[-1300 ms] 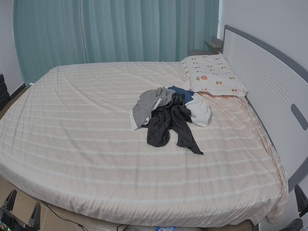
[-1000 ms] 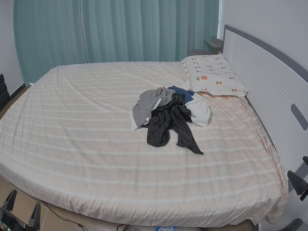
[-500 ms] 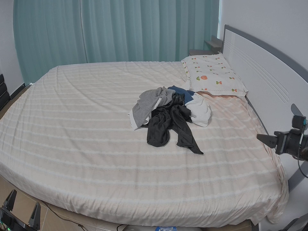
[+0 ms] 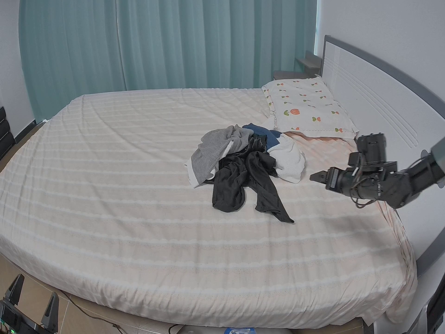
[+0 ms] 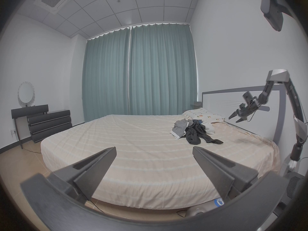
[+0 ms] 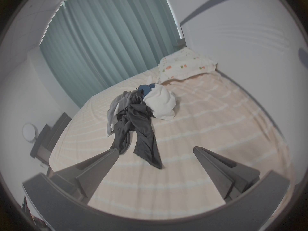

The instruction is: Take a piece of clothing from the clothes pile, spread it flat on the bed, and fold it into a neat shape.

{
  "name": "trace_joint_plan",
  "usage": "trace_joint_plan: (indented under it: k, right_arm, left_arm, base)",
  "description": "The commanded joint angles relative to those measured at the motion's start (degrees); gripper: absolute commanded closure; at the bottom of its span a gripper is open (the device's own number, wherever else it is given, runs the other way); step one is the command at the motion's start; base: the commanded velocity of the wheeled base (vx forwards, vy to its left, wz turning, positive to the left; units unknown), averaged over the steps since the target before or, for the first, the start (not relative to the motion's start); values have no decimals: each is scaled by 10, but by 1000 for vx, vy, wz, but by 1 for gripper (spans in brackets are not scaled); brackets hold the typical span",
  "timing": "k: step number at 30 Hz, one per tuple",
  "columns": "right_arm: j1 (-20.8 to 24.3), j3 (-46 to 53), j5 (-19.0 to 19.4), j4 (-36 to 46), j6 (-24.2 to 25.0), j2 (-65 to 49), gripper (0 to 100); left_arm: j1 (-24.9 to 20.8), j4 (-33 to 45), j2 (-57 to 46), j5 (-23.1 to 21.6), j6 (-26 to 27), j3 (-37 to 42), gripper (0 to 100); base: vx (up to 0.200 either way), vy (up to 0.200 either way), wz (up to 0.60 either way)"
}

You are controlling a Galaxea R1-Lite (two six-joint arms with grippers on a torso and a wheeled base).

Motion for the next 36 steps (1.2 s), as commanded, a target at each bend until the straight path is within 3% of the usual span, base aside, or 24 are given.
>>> trace_joint_plan:
  k: [1, 11, 28, 29, 36]
  right_arm:
    - [39, -184, -22, 14, 97, 249, 0]
    - [60, -273, -21, 53, 116, 307, 0]
    - [85, -322, -22, 55, 115, 353, 0]
    - [85, -323, -22, 55, 115, 353, 100]
    - [84, -317, -21, 48, 117, 351, 100]
  left_arm:
    - [0, 0, 0, 0, 0, 9, 0]
    - [0, 0, 0, 0, 0, 9, 0]
    - [0, 0, 0, 0, -1, 9, 0]
    - [0, 0, 0, 0, 0, 9, 0]
    - [0, 0, 0, 0, 0, 9, 0]
  base:
    - [0, 0, 0]
    - [0, 0, 0]
    - [0, 0, 0]
    - [0, 0, 0]
    - [0, 0, 0]
